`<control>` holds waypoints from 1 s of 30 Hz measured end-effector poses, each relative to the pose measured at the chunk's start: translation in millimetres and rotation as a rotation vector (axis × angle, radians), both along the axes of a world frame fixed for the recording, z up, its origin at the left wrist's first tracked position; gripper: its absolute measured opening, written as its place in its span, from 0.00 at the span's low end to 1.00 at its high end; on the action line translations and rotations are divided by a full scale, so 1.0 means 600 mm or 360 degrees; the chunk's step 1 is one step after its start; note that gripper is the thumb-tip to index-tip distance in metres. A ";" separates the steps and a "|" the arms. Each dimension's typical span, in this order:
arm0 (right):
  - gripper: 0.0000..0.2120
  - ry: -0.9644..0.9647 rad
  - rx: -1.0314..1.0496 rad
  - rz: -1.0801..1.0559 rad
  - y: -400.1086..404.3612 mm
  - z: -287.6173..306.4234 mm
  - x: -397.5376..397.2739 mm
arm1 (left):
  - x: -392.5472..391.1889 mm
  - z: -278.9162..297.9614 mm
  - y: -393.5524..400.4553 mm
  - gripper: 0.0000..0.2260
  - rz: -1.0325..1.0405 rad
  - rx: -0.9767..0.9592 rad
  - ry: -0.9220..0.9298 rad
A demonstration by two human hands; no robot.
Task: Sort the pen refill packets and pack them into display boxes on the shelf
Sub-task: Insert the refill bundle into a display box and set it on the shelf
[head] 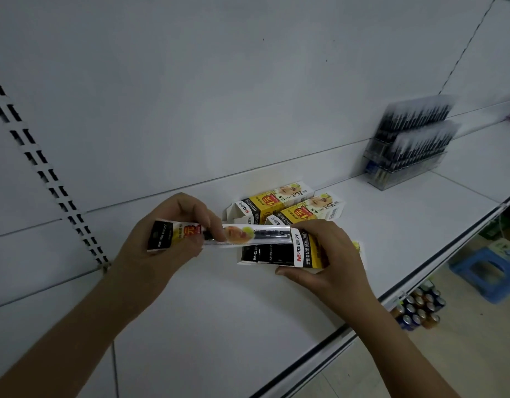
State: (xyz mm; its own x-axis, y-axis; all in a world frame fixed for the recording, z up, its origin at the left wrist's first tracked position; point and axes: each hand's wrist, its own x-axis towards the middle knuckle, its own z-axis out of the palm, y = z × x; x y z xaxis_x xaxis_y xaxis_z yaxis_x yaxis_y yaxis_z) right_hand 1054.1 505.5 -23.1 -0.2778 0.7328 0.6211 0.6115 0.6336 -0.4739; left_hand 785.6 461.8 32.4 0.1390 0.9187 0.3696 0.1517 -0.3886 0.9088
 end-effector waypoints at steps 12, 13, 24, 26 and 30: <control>0.29 -0.0057 -0.0022 -0.0003 -0.005 -0.002 -0.013 | 0.022 0.010 0.001 0.10 -0.0207 0.0119 0.0283; 0.30 -0.0085 -0.0008 0.0021 -0.007 -0.004 -0.020 | 0.032 0.001 0.001 0.10 -0.0196 0.0148 0.0375; 0.29 -0.0001 -0.0101 -0.0172 -0.015 0.013 -0.040 | 0.031 -0.038 0.020 0.23 0.0069 0.0056 0.0389; 0.26 0.0110 -0.0129 -0.0225 -0.016 0.036 -0.038 | 0.032 -0.046 0.024 0.21 0.0071 0.0044 0.0210; 0.25 0.0949 -0.0359 0.0005 -0.025 0.087 -0.043 | 0.037 -0.063 0.024 0.23 0.0099 0.0024 0.0151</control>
State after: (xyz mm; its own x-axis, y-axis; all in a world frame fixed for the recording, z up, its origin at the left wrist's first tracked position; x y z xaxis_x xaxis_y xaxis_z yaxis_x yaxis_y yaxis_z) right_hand 1028.4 490.8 29.2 0.0657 0.8633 0.5004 0.2000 0.4799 -0.8542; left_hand 807.5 476.2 -5.6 0.1170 0.9211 0.3712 0.2612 -0.3892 0.8833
